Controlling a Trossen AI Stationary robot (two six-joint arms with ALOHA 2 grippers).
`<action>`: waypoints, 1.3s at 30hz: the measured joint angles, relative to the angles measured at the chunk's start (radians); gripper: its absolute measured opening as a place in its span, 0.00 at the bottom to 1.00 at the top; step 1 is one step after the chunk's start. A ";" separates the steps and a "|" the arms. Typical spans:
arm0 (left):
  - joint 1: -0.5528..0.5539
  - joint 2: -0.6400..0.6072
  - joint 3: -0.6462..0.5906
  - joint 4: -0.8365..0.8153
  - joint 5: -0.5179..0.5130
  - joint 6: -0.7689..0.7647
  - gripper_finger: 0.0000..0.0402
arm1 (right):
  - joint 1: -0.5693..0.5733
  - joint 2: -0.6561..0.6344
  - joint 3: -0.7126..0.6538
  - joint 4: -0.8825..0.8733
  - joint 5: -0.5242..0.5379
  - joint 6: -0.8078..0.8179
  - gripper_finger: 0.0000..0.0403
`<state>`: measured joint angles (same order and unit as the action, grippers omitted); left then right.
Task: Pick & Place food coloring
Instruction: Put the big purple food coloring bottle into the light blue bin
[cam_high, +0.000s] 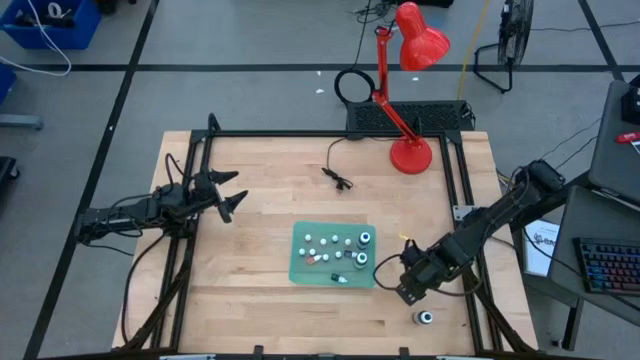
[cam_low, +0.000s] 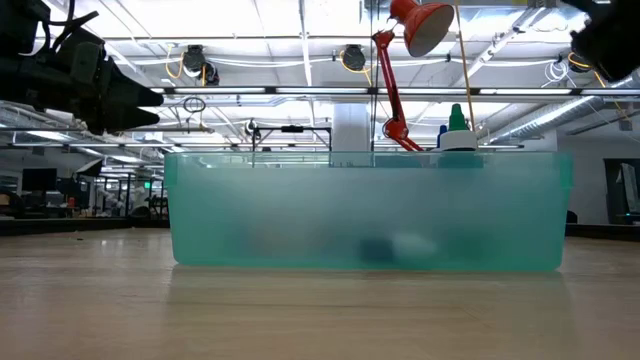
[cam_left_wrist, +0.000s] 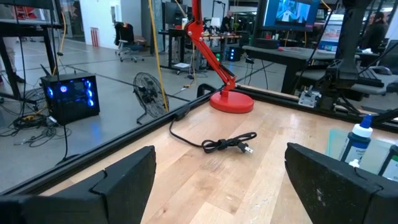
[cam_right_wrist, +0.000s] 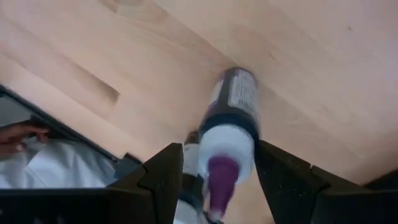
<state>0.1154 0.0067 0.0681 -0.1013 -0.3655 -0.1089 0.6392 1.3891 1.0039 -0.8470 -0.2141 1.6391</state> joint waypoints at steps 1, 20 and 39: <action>0.000 0.000 0.000 0.000 0.000 0.000 0.88 | 0.000 0.000 -0.017 0.019 -0.006 0.000 0.46; 0.000 0.000 0.000 0.000 0.000 0.000 0.88 | 0.001 -0.007 -0.040 -0.017 0.119 -0.241 0.31; 0.000 0.000 0.000 0.000 0.000 0.000 0.88 | -0.034 0.092 0.573 -0.209 0.686 -1.044 0.31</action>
<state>0.1154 0.0063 0.0681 -0.1017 -0.3656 -0.1089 0.6048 1.4813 1.5766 -1.0559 0.4717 0.5954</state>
